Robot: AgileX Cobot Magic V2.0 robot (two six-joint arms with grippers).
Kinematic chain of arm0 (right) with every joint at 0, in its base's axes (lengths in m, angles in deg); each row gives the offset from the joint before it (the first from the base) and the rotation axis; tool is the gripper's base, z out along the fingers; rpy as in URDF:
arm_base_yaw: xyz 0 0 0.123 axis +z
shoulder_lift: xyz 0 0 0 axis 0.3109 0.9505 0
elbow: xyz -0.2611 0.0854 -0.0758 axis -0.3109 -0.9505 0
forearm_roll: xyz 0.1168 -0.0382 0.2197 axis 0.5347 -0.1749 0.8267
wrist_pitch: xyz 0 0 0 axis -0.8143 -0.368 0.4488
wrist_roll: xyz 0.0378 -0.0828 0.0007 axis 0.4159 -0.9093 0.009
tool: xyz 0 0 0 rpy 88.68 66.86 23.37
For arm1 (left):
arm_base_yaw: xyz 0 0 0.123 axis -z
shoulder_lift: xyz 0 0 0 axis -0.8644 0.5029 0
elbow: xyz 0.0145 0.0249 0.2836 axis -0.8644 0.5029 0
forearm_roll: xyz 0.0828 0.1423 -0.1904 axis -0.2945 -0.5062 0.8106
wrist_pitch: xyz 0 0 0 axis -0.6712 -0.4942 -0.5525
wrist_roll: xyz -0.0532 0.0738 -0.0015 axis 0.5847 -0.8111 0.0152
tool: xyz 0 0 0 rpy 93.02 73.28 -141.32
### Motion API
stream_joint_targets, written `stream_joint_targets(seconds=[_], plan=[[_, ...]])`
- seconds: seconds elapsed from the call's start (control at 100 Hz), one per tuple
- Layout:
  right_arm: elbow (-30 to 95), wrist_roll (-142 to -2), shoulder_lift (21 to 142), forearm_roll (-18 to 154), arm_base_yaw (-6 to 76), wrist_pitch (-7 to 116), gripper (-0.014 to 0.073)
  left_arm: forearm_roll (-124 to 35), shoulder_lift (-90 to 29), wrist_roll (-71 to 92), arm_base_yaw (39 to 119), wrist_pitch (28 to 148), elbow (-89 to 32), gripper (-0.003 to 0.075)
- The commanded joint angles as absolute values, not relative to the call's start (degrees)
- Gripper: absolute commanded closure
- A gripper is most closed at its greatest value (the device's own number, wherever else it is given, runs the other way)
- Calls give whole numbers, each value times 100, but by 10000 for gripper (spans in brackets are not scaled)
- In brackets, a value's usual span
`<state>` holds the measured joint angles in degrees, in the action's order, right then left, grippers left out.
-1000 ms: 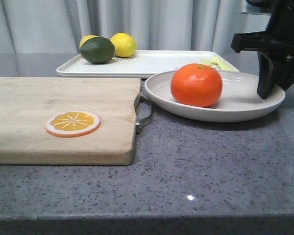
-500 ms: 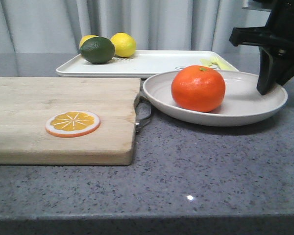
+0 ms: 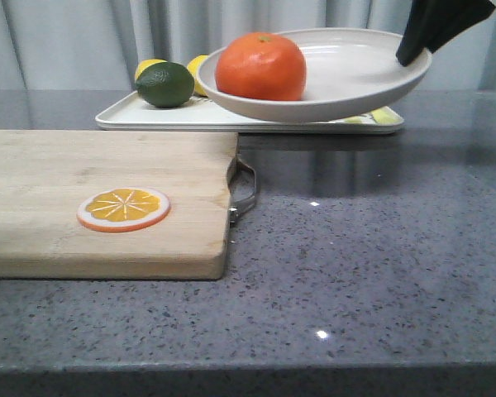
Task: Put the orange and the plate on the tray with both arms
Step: 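Lift the plate with the right gripper and carry it onto the tray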
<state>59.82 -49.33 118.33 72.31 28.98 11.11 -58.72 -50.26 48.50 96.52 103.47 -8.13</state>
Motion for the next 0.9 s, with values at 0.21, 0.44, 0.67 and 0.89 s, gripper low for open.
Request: stream_joint_targets(seconds=[0.21, 0.44, 0.67, 0.89], plan=[[7942, -4981, 12864, 7700, 2859, 1018, 662, -5827, -5037, 4838, 9646, 9931, -961, 741], [9702, -4981, 14076, 7757, 2859, 443, 660, -5827, -5037, 4838, 9646, 9924, -961, 741], [11305, -4868, 15063, 7757, 2853, 96, 660, -5827, -5037, 4838, 9646, 9881, -961, 741], [11939, -4690, 15607, 7757, 2788, 101, 660, -5827, -5037, 4838, 9646, 9846, -961, 741]])
